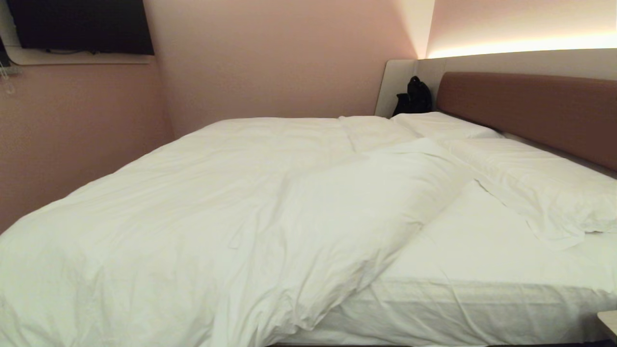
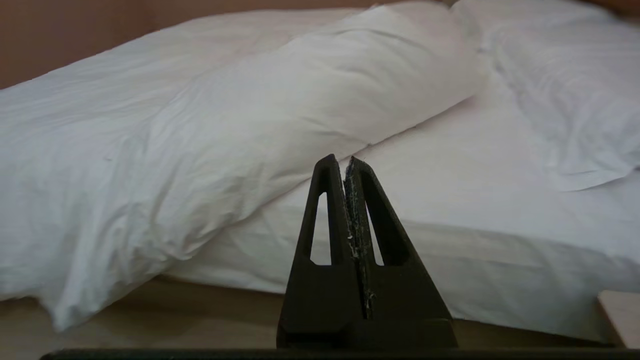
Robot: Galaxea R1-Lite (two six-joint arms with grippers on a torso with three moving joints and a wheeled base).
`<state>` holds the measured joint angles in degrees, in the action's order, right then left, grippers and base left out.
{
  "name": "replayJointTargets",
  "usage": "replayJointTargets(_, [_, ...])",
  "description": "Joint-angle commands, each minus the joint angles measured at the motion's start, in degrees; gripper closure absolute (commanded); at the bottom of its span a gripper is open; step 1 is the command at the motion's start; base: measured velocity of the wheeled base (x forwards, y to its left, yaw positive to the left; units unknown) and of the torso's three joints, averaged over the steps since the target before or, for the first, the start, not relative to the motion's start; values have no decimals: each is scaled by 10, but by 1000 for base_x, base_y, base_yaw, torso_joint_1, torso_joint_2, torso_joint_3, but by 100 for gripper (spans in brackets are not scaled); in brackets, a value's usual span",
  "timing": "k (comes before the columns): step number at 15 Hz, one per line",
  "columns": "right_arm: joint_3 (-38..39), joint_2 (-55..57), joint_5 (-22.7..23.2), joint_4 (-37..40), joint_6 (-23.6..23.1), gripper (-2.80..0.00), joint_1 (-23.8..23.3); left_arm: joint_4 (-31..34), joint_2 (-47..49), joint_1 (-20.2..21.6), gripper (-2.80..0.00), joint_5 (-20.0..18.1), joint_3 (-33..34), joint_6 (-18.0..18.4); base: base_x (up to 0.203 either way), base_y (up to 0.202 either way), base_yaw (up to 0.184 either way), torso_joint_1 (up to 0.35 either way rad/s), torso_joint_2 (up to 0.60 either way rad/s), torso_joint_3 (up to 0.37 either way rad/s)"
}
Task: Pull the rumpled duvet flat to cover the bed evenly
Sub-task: Hold the folded corner of the quilt
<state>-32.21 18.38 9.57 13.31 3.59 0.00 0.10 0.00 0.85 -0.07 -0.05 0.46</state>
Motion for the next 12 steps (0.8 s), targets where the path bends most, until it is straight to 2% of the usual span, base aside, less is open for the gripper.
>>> replayJointTargets(1, [-54,159,41,-41,35,0,0,0,0,0,0,0,0,0,0,0,0,0,0,0])
replayJointTargets(5, [-176,378,59,-102,73,0,6,0,0,0,0,0,0,0,0,0,0,0,0,0])
replayJointTargets(8, [-273,526,62,-122,96,0,32,0,0,0,0,0,0,0,0,0,0,0,0,0])
replayJointTargets(12, [-353,690,62,-148,111,0,70,1,0,0,0,0,0,0,0,0,0,0,0,0])
